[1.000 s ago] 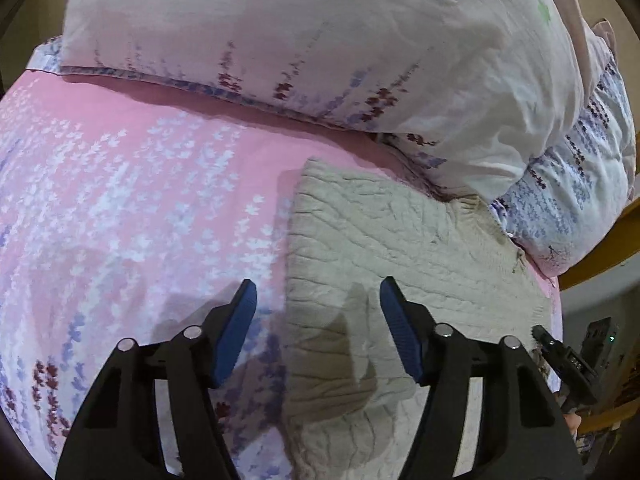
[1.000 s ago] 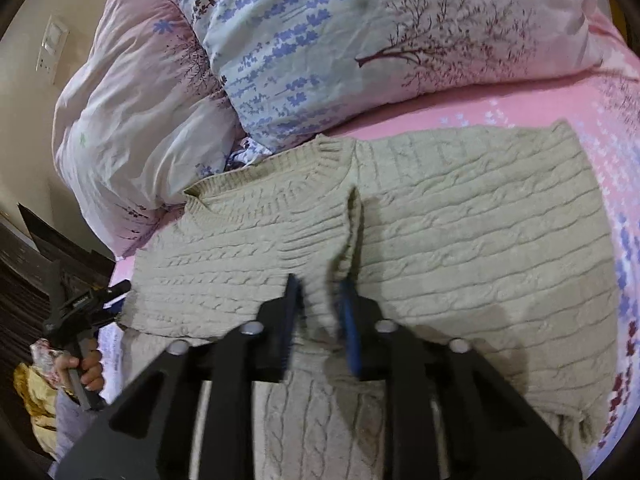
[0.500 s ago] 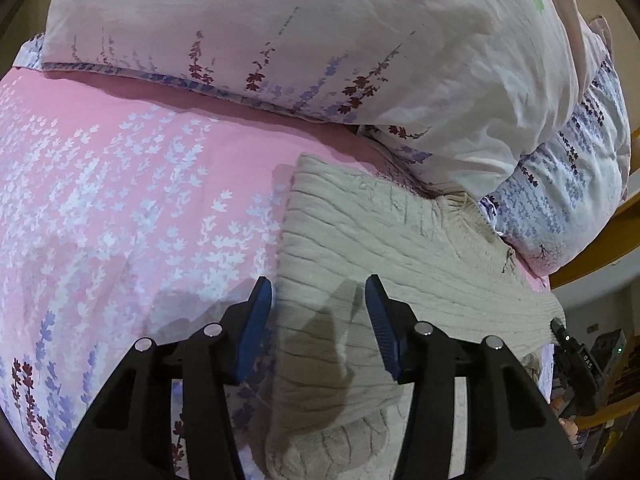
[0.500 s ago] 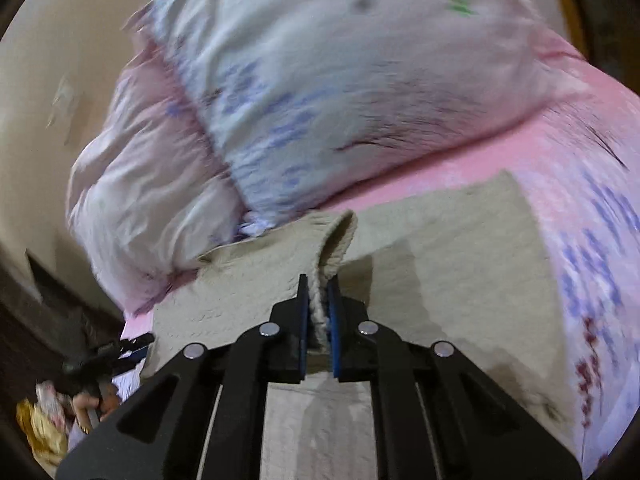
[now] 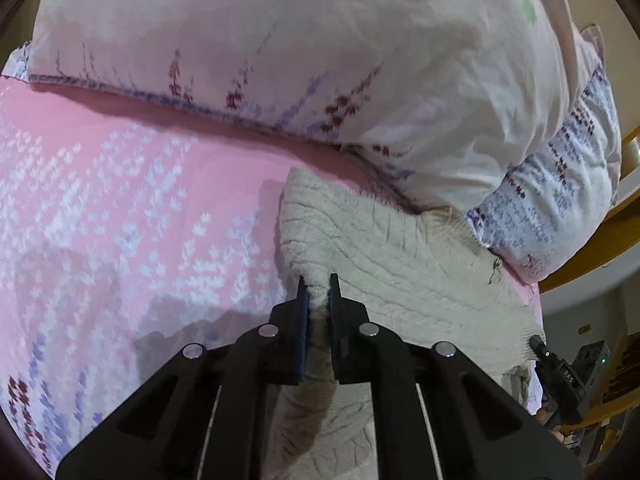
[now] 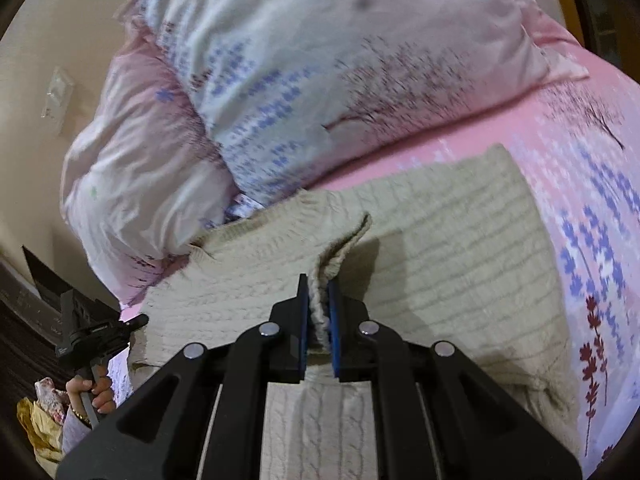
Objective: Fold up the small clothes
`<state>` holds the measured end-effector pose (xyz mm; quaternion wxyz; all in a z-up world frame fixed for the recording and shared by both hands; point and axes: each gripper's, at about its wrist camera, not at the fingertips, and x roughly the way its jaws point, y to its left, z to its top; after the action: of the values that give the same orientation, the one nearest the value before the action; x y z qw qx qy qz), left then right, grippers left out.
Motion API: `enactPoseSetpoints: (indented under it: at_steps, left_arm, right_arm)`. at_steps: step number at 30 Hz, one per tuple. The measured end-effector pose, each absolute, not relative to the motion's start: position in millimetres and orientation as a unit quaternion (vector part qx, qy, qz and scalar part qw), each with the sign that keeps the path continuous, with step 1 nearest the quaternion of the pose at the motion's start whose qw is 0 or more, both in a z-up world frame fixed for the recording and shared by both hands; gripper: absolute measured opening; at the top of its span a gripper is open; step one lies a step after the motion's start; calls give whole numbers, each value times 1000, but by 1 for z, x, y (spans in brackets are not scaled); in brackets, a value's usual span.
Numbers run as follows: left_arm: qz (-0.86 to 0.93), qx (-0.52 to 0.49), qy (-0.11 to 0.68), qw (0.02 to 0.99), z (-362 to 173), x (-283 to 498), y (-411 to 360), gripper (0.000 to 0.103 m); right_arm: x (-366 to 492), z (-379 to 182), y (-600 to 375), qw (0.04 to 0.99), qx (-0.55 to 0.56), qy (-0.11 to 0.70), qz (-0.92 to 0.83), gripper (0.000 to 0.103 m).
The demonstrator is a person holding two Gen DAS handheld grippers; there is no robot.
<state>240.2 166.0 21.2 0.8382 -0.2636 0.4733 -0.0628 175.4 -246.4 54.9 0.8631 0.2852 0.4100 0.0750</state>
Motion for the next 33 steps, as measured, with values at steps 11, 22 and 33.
enactPoseSetpoints:
  at_steps: [11, 22, 33]
  left_arm:
    - [-50, -274, 477, 833, 4, 240, 187, 8]
    - [-52, -221, 462, 857, 22, 222, 175, 9]
    - [-69, -181, 443, 875, 51, 99, 190, 90]
  right_arm:
    - [175, 31, -250, 845, 268, 460, 46, 8]
    - [169, 52, -247, 853, 227, 468, 34, 56]
    - [60, 72, -319, 851, 268, 449, 45, 66]
